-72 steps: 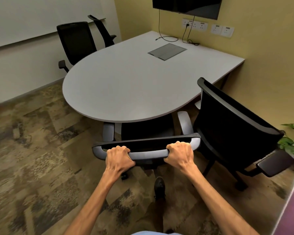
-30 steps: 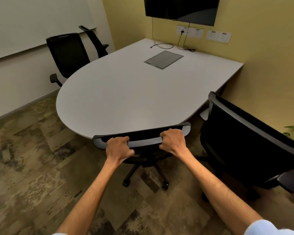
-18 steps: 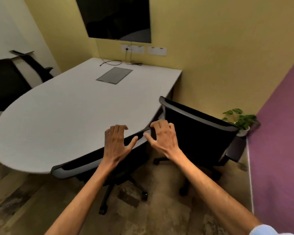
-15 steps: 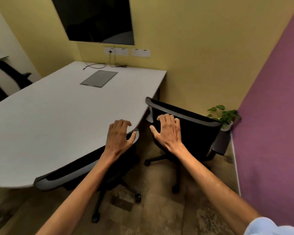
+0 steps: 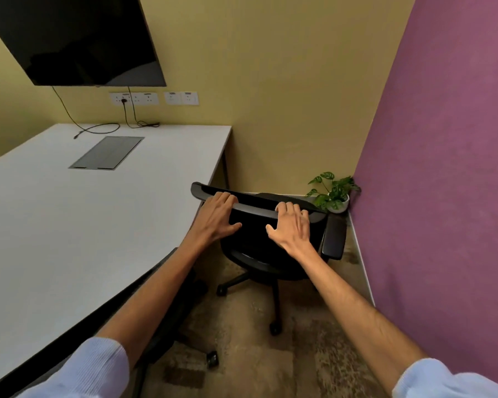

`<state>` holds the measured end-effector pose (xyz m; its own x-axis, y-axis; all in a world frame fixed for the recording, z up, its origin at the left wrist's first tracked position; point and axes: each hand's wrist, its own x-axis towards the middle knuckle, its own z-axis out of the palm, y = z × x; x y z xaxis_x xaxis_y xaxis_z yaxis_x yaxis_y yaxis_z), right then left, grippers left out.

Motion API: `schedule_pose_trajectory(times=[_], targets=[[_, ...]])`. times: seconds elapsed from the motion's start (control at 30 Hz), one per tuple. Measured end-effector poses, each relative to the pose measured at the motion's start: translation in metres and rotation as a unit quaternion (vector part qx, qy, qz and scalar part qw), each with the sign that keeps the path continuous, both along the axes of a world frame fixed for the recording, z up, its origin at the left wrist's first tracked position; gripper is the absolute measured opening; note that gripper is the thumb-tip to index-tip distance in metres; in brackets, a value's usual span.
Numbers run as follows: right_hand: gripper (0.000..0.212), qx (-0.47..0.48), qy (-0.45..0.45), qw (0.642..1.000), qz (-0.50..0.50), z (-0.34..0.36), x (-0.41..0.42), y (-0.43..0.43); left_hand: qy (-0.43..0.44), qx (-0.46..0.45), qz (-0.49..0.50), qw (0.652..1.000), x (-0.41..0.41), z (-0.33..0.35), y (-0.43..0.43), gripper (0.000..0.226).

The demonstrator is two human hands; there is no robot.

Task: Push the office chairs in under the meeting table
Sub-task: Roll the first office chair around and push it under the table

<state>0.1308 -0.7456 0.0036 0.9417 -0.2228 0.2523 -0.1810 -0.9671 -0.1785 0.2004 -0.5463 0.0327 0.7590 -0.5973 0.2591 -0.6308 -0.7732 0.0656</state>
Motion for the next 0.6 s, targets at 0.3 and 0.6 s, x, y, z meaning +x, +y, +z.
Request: schedule_pose_trajectory(times=[0.3,0.6], targets=[[0.022,-0.02,0.079,0.997,-0.013,-0.003,0.039,-0.005,0.103,0.03,0.051,0.993,0.053,-0.016,-0.007,0.09],[0.02,-0.025,0.069,0.997,-0.032,-0.007,0.043,-0.008,0.126,0.049,-0.03,0.99,0.088,-0.014,-0.003,0.076]])
